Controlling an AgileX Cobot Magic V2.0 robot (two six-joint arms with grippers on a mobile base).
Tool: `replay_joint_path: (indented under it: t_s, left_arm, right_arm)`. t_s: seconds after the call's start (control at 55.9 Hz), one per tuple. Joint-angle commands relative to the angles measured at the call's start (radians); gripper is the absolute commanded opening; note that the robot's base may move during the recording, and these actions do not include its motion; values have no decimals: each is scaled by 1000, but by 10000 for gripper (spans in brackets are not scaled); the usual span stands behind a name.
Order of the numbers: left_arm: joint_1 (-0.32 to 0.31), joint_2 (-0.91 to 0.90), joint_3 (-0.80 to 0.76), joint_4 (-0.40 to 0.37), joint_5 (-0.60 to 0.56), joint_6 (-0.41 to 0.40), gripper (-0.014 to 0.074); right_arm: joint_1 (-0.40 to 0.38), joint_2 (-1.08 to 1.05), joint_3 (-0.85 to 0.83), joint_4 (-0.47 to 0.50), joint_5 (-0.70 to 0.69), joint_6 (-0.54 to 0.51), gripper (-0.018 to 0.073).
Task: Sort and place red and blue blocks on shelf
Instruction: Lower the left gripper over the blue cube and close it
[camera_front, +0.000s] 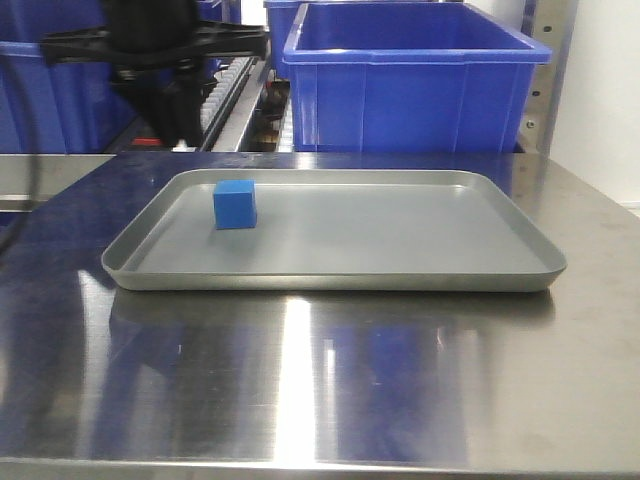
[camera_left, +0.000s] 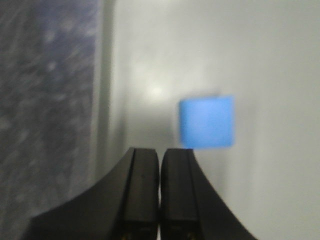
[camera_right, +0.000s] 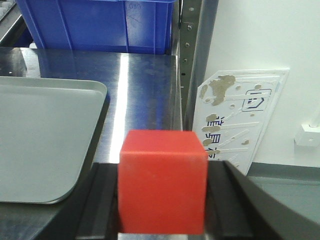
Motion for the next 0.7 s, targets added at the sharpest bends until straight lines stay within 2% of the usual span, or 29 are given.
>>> replay_joint_path:
  t_s: [0.0,0.036,0.089,0.161,0.536,0.679]
  left_arm:
    - [-14,1,-107,-20,6,-25,349]
    - [-20,25,-137,-19,23,-52,437]
    - [-26,48,-161,-19,37,-87,514]
    - [-31,69,-183,-20,43,-96,561]
    - [-40,129,-205,-12,67,-117,562]
    - [-33,146,-205,-8,63,-150,562]
  right_arm:
    - [-5,0,-31,0,-81,-6,405]
    - [-5,0,-31,0,-81,-6,405]
    - [-5,0,-31,0,-81,-6,405]
    - [-5,0,-31,0,-81,-6,405]
    - [-5,0,-31,0,-81,-6,405]
    - [-5,0,-31,0,-81,-6,405]
